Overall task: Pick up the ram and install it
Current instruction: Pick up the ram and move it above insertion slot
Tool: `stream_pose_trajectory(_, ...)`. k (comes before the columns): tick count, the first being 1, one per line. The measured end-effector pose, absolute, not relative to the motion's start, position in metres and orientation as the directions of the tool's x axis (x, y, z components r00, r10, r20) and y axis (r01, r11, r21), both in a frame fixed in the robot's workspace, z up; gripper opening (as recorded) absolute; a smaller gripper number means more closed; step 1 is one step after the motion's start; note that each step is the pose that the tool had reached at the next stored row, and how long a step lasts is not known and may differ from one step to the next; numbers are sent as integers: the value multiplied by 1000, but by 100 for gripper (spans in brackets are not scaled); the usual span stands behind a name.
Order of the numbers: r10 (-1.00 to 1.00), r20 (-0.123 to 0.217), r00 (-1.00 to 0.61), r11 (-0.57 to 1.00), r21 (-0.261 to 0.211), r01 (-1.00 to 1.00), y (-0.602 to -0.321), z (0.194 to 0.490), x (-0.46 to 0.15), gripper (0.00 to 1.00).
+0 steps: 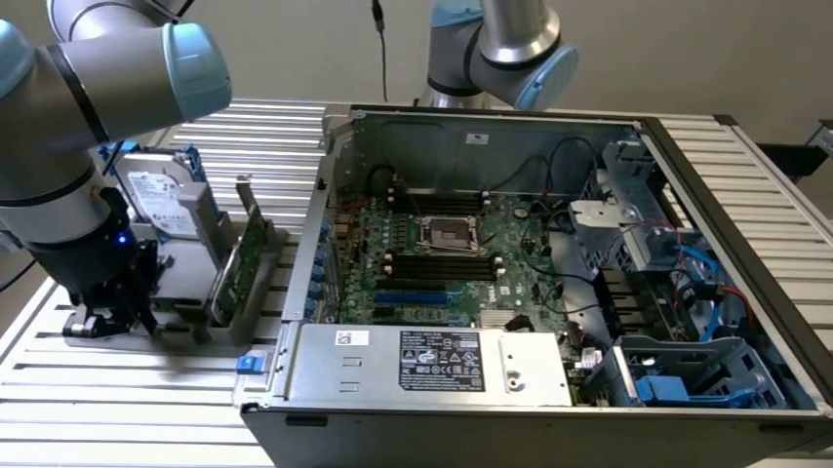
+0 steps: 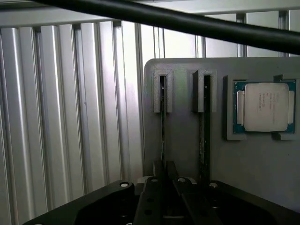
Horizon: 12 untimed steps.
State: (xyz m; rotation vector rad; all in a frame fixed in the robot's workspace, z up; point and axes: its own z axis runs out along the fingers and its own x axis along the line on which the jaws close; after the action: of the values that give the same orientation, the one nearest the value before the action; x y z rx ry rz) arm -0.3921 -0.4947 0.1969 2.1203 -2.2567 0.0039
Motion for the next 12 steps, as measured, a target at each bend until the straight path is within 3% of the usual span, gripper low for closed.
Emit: stream_pose_trajectory(12, -998, 31, -62, 63, 29, -998, -495, 231, -392, 14)
